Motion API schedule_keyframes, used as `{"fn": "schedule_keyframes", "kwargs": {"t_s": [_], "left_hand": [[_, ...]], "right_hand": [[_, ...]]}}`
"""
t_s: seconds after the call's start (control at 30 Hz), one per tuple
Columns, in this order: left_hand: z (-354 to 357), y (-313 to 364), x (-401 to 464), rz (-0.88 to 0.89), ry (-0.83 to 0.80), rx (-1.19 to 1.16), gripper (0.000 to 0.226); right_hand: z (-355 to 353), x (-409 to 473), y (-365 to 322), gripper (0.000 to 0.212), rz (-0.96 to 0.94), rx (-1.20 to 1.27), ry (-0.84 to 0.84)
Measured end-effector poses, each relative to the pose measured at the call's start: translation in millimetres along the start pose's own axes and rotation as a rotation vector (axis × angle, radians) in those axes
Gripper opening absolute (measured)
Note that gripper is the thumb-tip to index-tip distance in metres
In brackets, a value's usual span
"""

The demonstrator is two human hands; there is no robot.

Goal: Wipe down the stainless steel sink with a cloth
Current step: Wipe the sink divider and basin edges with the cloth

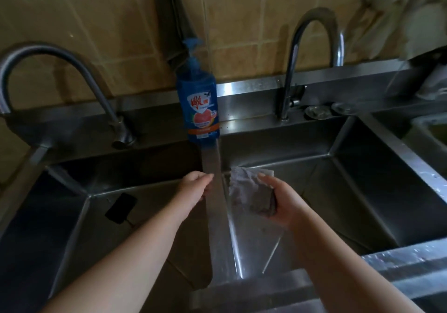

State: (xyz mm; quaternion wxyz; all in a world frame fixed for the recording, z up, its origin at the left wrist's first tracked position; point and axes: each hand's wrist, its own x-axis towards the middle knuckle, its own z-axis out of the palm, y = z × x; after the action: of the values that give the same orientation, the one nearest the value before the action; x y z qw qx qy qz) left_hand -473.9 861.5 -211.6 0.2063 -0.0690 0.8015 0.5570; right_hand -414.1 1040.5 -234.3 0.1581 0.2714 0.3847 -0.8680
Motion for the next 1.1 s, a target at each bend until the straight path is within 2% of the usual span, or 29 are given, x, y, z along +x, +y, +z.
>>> {"fn": "schedule_keyframes", "kwargs": {"t_s": [0.07,0.27,0.43,0.63,0.83,0.97,1.1], "left_hand": [[2.7,0.7,2.1,0.098,-0.009,0.207,0.012],[24.3,4.1,8.2,0.328,-0.046,0.538,0.008],[34.3,9.6,8.0,0.373,-0.015,0.691,0.011],[64.1,16.4,25.4,0.252,0.071,0.702,0.010],[108.3,28.7,43.0,0.114,0.159,0.666,0.010],[112.7,39.3,48.0,0.080,0.200,0.670,0.013],[105.5,52.0,63.0,0.061,0.219,0.754,0.017]], "right_hand": [[-9.8,-4.6,-2.1,0.016,-0.044,0.020,0.073],[-34.9,-34.0,-16.4,0.012,-0.172,0.019,0.309],[-49.1,-32.4,-24.4,0.015,-0.166,0.048,0.355],[-85.0,-1.7,-57.9,0.020,-0.093,0.044,0.321],[-122.3,38.5,-107.2,0.026,0.036,-0.111,0.303],[-120.6,68.7,-126.7,0.028,0.067,-0.164,0.301],[-105.4,103.0,-147.0,0.038,0.016,-0.189,0.344]]}}
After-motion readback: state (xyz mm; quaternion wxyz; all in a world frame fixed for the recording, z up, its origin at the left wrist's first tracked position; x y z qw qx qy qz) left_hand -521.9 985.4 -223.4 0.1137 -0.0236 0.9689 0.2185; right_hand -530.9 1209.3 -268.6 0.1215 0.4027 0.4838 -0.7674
